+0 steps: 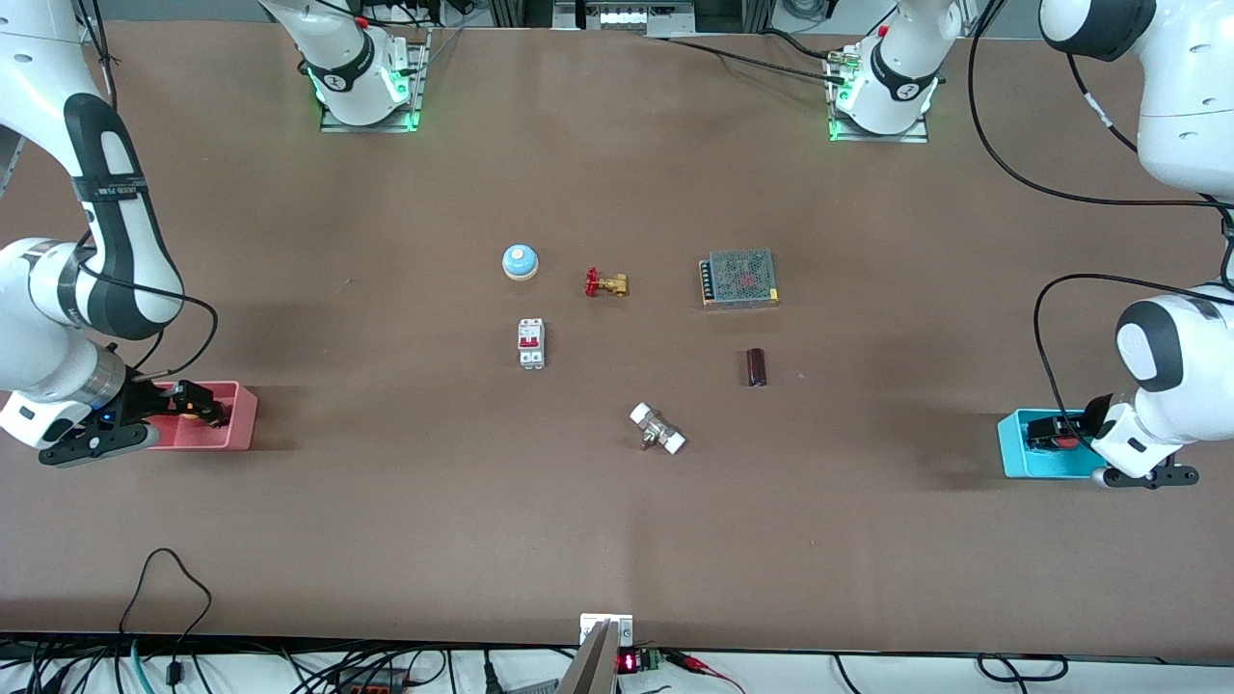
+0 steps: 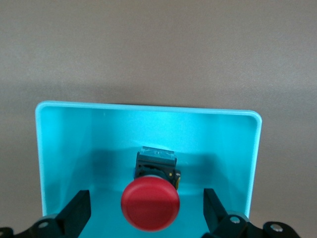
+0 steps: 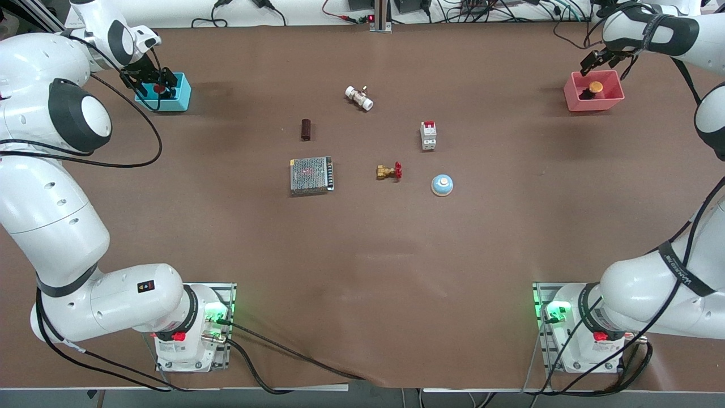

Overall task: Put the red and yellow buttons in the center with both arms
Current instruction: 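Close the right gripper on the yellow button while the left gripper grasps the red button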

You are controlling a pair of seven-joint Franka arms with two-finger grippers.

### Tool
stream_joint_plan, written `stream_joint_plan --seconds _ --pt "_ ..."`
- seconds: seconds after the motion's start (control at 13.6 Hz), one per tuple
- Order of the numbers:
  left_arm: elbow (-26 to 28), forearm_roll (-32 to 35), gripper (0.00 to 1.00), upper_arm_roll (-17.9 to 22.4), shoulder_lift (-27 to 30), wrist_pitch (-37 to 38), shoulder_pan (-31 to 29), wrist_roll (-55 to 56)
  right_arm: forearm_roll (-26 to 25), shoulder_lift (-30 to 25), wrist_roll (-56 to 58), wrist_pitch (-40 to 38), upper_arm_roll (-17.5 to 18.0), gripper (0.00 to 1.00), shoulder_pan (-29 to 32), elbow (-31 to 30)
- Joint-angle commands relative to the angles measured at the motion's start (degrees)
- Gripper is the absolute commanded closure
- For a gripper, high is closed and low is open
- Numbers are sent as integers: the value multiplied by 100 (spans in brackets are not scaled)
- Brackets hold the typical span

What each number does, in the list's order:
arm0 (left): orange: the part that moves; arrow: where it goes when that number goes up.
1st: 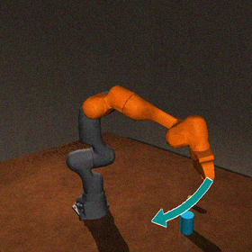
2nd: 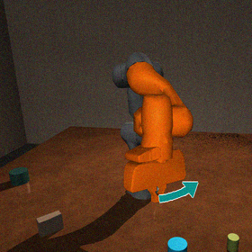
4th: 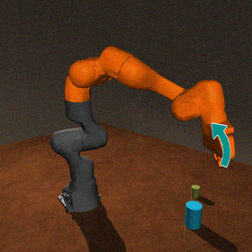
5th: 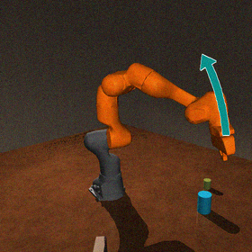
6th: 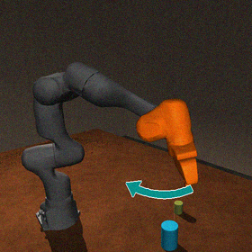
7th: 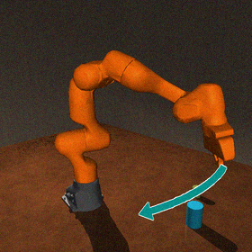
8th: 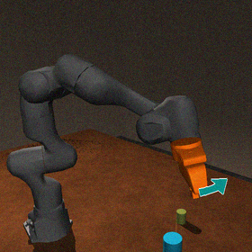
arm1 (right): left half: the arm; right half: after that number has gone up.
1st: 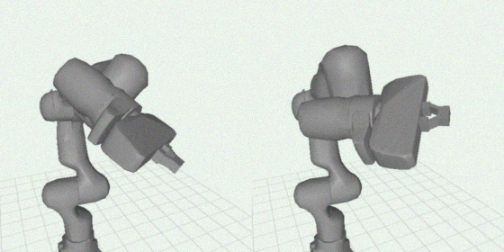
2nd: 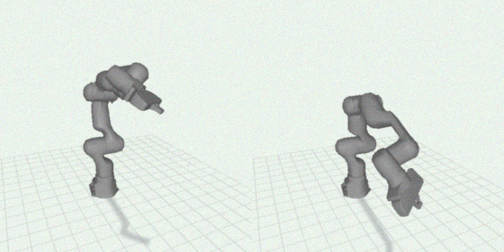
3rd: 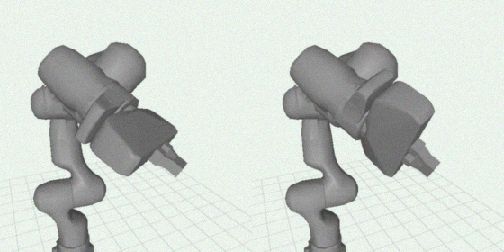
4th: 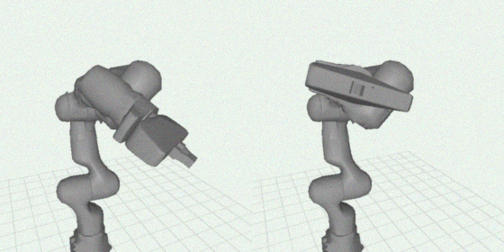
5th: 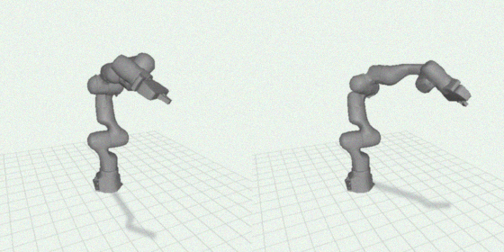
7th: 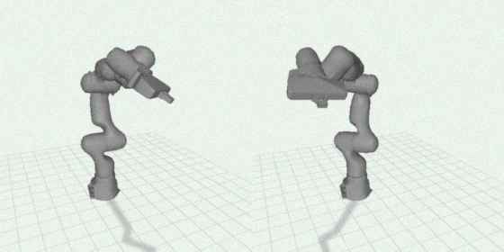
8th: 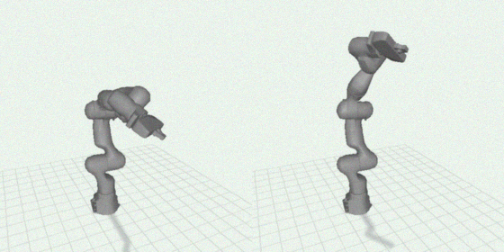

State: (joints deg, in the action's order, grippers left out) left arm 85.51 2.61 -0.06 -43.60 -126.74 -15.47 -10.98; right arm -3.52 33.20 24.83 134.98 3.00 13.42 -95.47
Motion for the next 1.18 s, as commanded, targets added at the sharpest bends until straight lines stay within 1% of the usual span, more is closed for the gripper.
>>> stream_joint_plan --seconds 0.0,0.52,0.59,0.66,0.74,0.89,0.96,1.03,1.11 --pt "-175 -94 0 -30 -122 -35 -62 -370 -52 89 75 73 78 0 108 29" --pt "-157 -102 0 -30 -201 -35 -53 -607 -61 256 452 73 78 0 187 -59" --pt "-157 -94 1 -30 -202 -35 -53 -607 -61 265 452 73 69 0 187 -59" --pt "-157 -102 4 -21 -210 -35 -53 -607 -61 266 452 73 77 0 187 -59" --pt "-157 -102 10 -21 -210 -35 -44 -607 -61 274 452 73 78 0 196 -59" --pt "-157 -102 29 -21 -219 -35 -44 -616 -61 309 452 73 69 0 205 -68" --pt "-157 -102 36 -21 -219 -35 -53 -616 -61 336 452 73 77 0 240 -86" --pt "-157 -111 46 -30 -219 -35 -53 -616 -61 345 470 73 78 5 258 -103" --pt "-157 -207 53 -30 -219 -35 -53 -608 -61 345 531 73 78 11 258 -103"
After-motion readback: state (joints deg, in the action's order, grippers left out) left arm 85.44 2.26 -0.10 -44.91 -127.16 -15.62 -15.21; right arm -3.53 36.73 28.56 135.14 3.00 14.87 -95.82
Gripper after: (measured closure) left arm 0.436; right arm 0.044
